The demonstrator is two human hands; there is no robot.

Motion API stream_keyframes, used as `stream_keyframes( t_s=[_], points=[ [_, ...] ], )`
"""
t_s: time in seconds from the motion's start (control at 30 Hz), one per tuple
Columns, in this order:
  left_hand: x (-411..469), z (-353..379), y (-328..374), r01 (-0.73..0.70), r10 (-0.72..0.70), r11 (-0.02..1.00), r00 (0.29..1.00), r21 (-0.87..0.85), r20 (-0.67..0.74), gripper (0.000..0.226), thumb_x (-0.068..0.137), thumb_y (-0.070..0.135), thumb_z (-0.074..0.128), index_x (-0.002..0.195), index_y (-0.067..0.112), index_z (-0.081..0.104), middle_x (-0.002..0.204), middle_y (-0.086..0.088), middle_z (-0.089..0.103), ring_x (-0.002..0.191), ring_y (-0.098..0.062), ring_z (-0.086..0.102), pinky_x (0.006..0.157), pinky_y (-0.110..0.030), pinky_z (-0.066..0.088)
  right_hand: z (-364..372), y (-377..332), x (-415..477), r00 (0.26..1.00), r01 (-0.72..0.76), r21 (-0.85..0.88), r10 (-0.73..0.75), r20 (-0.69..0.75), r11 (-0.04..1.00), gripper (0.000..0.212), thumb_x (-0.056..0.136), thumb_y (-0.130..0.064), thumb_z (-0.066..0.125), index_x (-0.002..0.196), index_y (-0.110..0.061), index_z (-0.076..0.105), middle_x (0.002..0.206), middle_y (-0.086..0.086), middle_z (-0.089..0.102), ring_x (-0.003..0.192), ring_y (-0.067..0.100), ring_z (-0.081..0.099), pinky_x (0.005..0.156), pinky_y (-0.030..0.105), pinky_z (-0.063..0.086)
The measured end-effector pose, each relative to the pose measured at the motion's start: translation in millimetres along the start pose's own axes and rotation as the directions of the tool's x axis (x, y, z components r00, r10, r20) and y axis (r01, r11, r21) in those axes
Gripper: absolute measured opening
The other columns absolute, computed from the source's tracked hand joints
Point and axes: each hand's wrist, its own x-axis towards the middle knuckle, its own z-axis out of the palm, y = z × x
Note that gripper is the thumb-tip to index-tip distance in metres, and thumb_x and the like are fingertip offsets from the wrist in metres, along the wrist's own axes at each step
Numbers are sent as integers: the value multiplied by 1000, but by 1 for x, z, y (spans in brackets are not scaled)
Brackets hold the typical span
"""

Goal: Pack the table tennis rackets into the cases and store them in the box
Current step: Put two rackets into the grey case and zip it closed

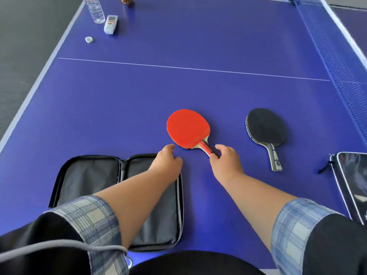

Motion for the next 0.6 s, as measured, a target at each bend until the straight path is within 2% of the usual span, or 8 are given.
stream_keyframes(
  t_s=[0.07,0.1,0.17,0.2,0.3,0.37,0.47,0.6],
  points=[
    [18,8,17,104,-106,984,994,-144,-8,49,96,19,46,145,24,40,133,6,52,105,-20,58,78,-28,42,-6,-5,29,999,-22,21,21,50,1000,46,100,-28,52,146,-19,51,147,4,49,130,26,51,100,39,45],
    [29,14,22,153,-160,967,987,-204,-20,34,95,18,47,127,28,50,114,10,54,94,-21,59,73,-29,42,-8,-9,43,997,-15,38,12,71,999,49,101,-28,50,150,-18,46,153,5,45,135,25,48,103,39,42],
    [50,22,27,227,-257,932,963,-282,-75,8,89,16,46,87,24,44,83,7,47,68,-20,48,61,-29,38,-8,-16,69,993,4,57,-10,121,998,51,102,-27,48,152,-17,43,156,6,42,137,25,47,104,38,40],
    [59,25,28,243,-287,921,952,-305,-108,7,85,16,45,83,20,40,80,3,45,62,-19,42,57,-29,35,-7,-20,79,989,7,55,-15,148,998,52,102,-26,48,153,-16,40,156,6,42,137,25,47,104,37,39],
    [79,32,27,271,-334,913,925,-305,-179,12,83,15,45,95,12,47,87,-3,54,59,-19,45,52,-27,33,1,-26,105,972,-41,70,24,234,997,65,101,-25,49,160,-18,23,161,3,37,144,24,41,110,36,35],
    [84,35,26,279,-352,905,916,-322,-194,20,85,20,48,102,13,56,89,-4,62,63,-21,55,54,-27,39,8,-31,114,963,-91,89,65,261,992,72,98,-28,53,161,-20,20,160,4,39,142,28,43,113,39,38],
    [83,39,23,246,-363,865,908,-437,-209,18,87,28,55,104,22,59,92,3,67,72,-24,65,70,-34,57,13,-31,112,960,-159,154,117,253,975,76,85,-36,57,155,-21,34,146,5,51,125,32,57,103,48,50],
    [71,31,28,103,-287,843,916,-528,-279,47,86,36,64,130,23,54,103,5,70,71,-18,64,78,-38,60,1,-31,94,972,-180,272,129,195,945,61,72,-41,57,131,-24,59,129,5,60,99,27,67,87,44,58]
  ],
)
